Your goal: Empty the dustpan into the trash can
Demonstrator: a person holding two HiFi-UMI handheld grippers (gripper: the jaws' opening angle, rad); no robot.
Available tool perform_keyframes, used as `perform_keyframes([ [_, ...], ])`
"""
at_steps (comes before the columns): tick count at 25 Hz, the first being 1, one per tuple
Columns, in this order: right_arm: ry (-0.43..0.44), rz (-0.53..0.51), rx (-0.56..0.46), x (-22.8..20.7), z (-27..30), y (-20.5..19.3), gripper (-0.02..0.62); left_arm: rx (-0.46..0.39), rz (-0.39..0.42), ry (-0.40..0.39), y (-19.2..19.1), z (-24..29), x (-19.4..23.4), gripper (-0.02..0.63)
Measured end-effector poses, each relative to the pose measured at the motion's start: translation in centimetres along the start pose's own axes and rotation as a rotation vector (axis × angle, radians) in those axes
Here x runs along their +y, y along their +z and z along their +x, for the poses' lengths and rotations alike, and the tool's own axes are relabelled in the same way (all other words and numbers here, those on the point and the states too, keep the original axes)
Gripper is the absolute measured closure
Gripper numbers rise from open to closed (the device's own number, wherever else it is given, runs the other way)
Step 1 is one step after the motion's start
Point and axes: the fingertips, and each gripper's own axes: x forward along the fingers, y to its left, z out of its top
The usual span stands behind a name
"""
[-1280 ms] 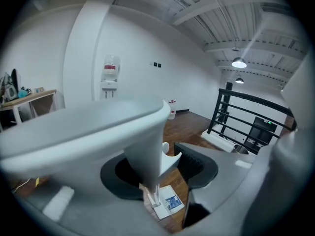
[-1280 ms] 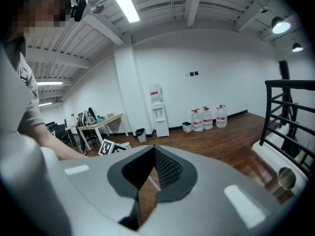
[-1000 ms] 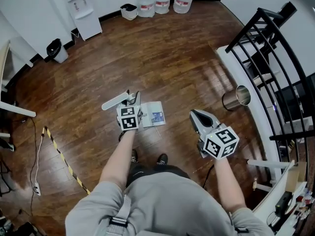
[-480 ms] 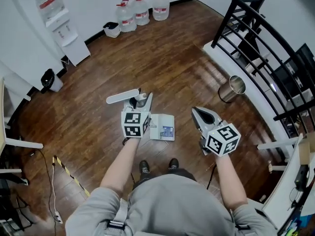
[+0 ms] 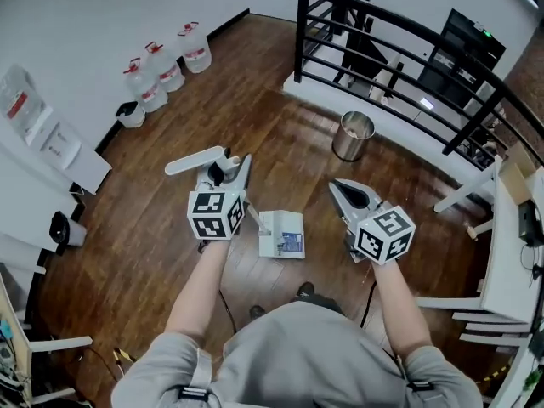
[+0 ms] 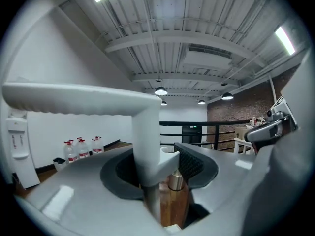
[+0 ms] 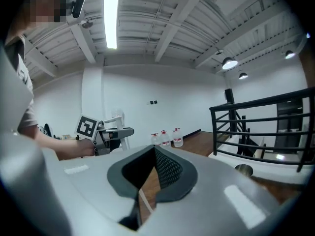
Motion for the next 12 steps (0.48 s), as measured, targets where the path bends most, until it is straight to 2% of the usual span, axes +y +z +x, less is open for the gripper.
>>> perform_keyframes([
  [6, -0.058, 0.019, -0.058, -7.7, -3.2, 2.4, 0.597, -0.018, 0.035, -0.065, 3.4, 6.1, -5.7, 0.413],
  [12, -0.111, -0.027, -0.125, -14.0, -4.5, 5.9, 0.597, -0.041, 0.054, -0.125, 6.8, 12.8, -9.4, 0.413],
])
